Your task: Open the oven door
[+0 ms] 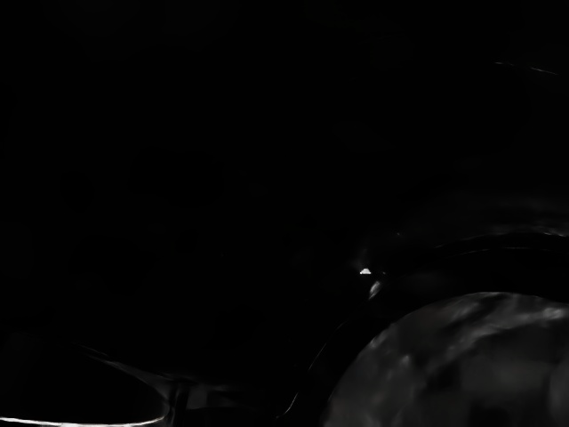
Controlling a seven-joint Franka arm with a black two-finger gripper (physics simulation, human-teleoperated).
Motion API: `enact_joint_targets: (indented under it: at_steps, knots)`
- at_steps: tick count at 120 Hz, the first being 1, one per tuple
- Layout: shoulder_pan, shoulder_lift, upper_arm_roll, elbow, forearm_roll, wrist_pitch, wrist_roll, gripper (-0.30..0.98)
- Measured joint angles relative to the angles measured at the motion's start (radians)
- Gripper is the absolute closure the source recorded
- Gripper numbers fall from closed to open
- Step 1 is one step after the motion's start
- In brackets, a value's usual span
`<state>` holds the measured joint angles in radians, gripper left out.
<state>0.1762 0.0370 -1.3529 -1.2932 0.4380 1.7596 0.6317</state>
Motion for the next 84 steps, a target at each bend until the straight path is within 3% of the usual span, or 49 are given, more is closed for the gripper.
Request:
enact_joint_targets:
  at_steps: [15, 30, 44, 62, 84]
  knots:
    - [-0.146, 0.051, 0.006, 0.006, 0.016, 0.038, 0.048, 0.02]
    - [-0.094, 0.112, 0.025, 0.009, 0.044, 0.079, 0.086, 0.02]
    - [-0.108, 0.147, 0.038, 0.012, 0.068, 0.111, 0.116, 0.02]
    - [-0.296, 0.219, 0.243, 0.077, 0.096, 0.131, 0.15, 0.02]
    - [-0.319, 0.232, 0.306, 0.083, 0.098, 0.137, 0.181, 0.02]
